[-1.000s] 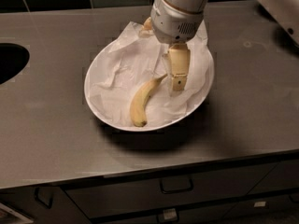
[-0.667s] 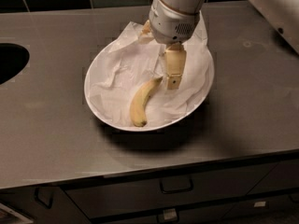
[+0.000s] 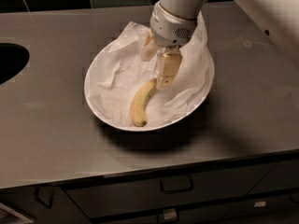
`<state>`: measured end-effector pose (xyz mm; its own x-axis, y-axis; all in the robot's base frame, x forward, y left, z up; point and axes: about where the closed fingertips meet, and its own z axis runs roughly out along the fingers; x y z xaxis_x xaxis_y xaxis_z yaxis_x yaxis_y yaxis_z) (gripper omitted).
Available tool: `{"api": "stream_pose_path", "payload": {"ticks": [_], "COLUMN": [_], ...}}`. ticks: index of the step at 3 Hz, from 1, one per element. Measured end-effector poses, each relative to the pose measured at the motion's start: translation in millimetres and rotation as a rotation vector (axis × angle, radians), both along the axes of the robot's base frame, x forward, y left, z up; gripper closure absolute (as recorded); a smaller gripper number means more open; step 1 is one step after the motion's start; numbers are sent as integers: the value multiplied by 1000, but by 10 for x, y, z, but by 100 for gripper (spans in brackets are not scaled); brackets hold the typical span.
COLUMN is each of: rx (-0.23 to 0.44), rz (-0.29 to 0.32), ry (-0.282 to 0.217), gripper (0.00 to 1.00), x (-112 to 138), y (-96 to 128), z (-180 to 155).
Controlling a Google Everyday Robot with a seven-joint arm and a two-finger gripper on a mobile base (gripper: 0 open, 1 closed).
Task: Pick banana from white bowl
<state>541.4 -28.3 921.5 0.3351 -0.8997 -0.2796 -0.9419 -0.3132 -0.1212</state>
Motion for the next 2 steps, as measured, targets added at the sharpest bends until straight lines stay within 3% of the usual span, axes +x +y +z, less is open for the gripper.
{"api": "stream_pose_path", "payload": {"ticks": [2], "rx": [10], "rz": [57], "ry": [70], "gripper": [33], "x": [75], "y": [113], "z": [-331]}}
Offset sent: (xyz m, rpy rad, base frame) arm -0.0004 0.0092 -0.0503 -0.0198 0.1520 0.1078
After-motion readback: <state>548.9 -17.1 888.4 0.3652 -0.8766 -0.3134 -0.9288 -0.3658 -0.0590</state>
